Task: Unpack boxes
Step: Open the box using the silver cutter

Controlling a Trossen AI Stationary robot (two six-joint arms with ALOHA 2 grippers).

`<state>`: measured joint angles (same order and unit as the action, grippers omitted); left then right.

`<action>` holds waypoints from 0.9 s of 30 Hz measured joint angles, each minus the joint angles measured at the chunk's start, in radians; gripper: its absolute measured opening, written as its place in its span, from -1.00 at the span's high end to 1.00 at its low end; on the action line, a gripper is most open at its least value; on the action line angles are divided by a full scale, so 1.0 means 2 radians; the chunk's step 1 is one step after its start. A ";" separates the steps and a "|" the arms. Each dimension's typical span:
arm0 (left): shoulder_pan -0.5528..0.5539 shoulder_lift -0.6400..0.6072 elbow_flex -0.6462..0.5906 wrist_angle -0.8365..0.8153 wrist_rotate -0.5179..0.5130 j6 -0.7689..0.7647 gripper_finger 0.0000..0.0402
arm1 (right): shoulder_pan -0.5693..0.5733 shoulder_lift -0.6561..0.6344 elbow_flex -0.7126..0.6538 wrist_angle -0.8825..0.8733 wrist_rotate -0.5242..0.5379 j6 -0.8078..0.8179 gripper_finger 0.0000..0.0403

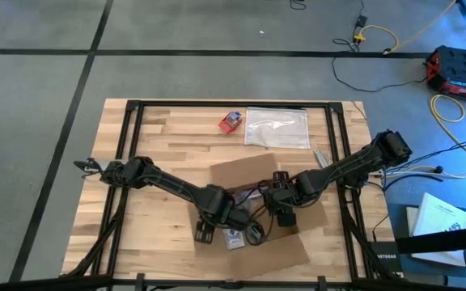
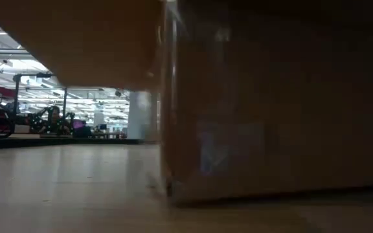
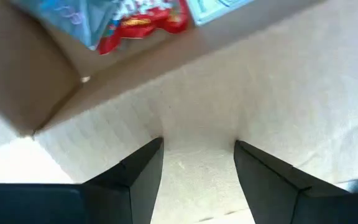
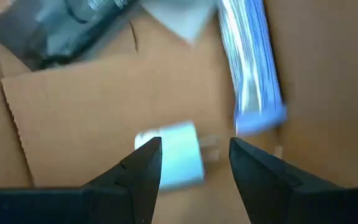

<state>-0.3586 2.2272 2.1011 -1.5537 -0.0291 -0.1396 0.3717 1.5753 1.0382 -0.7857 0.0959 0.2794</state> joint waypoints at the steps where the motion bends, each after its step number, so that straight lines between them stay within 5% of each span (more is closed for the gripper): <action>1: 0.002 0.000 -0.001 0.005 -0.026 0.014 0.07 | 0.000 0.000 0.000 0.001 0.000 0.000 0.13; 4: 0.003 0.000 -0.001 0.031 -0.103 0.052 0.07 | 0.000 0.000 -0.001 0.005 0.000 0.000 0.13; 12: 0.001 0.000 -0.001 0.141 -0.173 0.121 0.07 | 0.000 -0.001 -0.030 0.020 -0.009 0.012 0.13; 19: 0.010 0.001 -0.009 0.164 -0.196 0.076 0.07 | 0.025 -0.001 -0.036 0.076 0.000 -0.031 0.13; 27: 0.013 -0.001 -0.092 0.189 -0.220 -0.052 0.07 | 0.041 -0.001 -0.036 0.095 0.010 -0.051 0.13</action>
<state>-0.3329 2.2256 1.9180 -1.1758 -0.4690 -0.2437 0.4541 1.5730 0.9661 -0.5955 0.1165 0.1772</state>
